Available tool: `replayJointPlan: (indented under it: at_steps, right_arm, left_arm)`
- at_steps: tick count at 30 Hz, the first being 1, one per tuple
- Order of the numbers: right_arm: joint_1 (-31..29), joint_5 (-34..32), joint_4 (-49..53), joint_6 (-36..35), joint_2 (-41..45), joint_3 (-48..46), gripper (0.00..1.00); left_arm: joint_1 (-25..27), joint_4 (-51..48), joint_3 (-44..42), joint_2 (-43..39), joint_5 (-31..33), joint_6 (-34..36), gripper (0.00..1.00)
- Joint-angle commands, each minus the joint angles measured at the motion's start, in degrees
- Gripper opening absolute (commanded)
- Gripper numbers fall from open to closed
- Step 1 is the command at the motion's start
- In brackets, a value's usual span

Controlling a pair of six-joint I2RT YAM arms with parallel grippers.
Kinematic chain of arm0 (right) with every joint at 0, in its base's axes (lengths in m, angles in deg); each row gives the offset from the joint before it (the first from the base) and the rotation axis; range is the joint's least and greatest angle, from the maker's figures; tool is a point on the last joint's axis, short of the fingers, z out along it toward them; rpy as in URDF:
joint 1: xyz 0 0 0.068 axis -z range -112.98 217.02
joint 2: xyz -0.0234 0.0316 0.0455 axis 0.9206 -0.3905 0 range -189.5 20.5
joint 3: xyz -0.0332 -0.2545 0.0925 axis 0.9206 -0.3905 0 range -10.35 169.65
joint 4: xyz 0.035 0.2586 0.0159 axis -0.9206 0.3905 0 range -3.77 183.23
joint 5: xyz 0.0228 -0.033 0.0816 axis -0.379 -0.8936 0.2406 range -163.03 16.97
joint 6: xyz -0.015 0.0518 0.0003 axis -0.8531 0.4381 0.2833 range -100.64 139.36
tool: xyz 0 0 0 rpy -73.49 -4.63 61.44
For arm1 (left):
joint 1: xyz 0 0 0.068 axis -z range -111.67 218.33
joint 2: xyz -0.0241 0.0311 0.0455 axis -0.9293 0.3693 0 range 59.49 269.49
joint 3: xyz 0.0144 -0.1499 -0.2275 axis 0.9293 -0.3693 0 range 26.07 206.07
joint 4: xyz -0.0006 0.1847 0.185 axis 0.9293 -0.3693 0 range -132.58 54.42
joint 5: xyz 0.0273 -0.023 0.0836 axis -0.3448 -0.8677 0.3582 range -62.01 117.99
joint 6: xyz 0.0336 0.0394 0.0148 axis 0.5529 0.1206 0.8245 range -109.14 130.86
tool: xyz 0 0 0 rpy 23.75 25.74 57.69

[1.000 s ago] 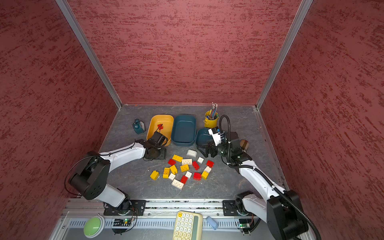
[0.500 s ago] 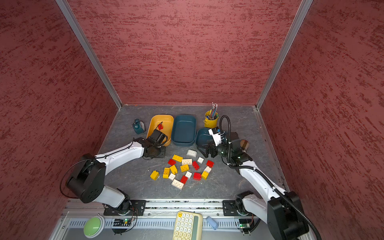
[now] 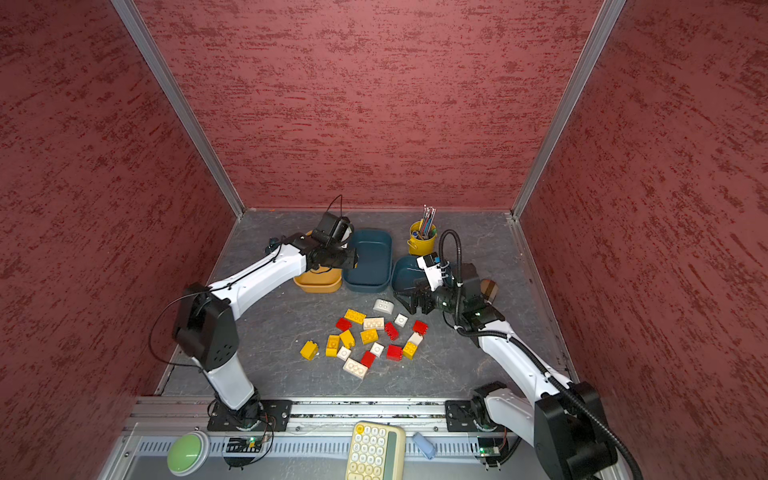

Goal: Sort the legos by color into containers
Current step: 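Carry the yellow brick over the nearer teal tub and release it, then return the left gripper to the pile and grasp another small yellow brick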

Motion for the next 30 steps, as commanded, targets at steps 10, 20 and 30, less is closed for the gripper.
replayJointPlan:
  at_steps: [10,20,30]
  right_arm:
    - [-0.1,-2.9,-0.5,-2.3,-2.4,3.7,0.99]
    - [0.0,-1.9,0.9,-3.1,-2.5,3.9,0.99]
    - [0.0,4.3,2.3,-3.5,-3.3,4.0,0.99]
  left_arm:
    - [-2.8,-1.7,26.1,25.7,3.8,3.0,0.4]
    - [-0.9,-3.5,16.3,13.8,4.0,2.4,0.79]
    - [2.7,-13.4,-12.6,-13.1,8.2,-3.9,0.86]
